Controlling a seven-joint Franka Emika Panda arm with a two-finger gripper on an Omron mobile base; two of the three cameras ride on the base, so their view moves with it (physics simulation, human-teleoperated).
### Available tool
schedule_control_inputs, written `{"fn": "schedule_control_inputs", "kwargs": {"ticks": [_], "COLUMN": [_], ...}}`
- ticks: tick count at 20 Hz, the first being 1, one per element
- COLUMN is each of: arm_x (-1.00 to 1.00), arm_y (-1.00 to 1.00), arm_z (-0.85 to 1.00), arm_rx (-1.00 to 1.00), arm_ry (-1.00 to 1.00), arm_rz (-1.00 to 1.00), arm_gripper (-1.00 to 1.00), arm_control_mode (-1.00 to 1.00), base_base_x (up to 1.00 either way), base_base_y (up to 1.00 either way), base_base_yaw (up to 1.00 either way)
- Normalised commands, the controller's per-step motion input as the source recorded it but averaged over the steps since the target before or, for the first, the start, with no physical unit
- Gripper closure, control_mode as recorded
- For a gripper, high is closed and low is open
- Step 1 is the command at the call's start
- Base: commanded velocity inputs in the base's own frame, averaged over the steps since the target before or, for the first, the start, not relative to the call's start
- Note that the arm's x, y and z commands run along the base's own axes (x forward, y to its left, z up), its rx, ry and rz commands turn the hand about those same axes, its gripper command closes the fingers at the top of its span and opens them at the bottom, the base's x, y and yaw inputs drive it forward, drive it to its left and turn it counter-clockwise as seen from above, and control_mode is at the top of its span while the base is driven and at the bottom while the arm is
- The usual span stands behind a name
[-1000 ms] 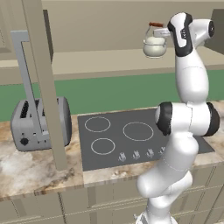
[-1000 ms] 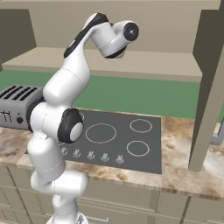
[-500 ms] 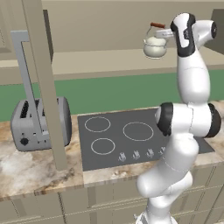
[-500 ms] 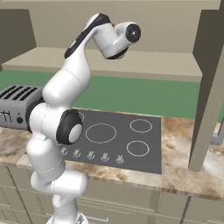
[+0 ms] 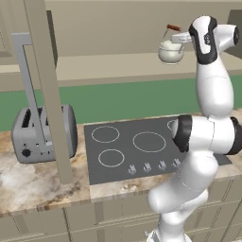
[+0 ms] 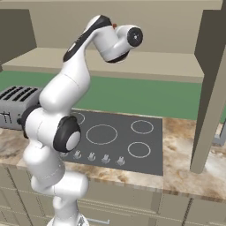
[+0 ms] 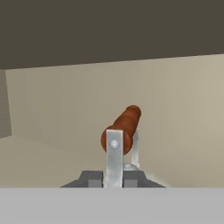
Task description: Open the cabinet, pick the kettle from the cabinet, and place it in the sink.
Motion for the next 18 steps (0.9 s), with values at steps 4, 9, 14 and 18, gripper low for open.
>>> {"fn": "schedule_control_inputs", "kwargs": {"ticks": [4,9,14,18], "arm_x": [-0.29,-0.57,-0.62,-0.69], "arm_y": [-0.01,-0.07,-0.09,-0.1], "arm_z": [0.01,0.1,0.09,0.07], "arm_rx": [0.0,0.0,0.01,0.02], "arm_ry": [0.0,0.0,0.0,0.03], "arm_rz": [0.0,0.0,0.02,0.04], "arm_gripper": [1.0,1.0,1.0,1.0], "arm_control_mode": [-1.0,-1.0,-1.0,-1.0], "base_base_x": [0.0,0.0,0.0,0.0], "base_base_y": [0.0,0.0,0.0,0.0], "base_base_yaw": [0.0,0.0,0.0,0.0]}}
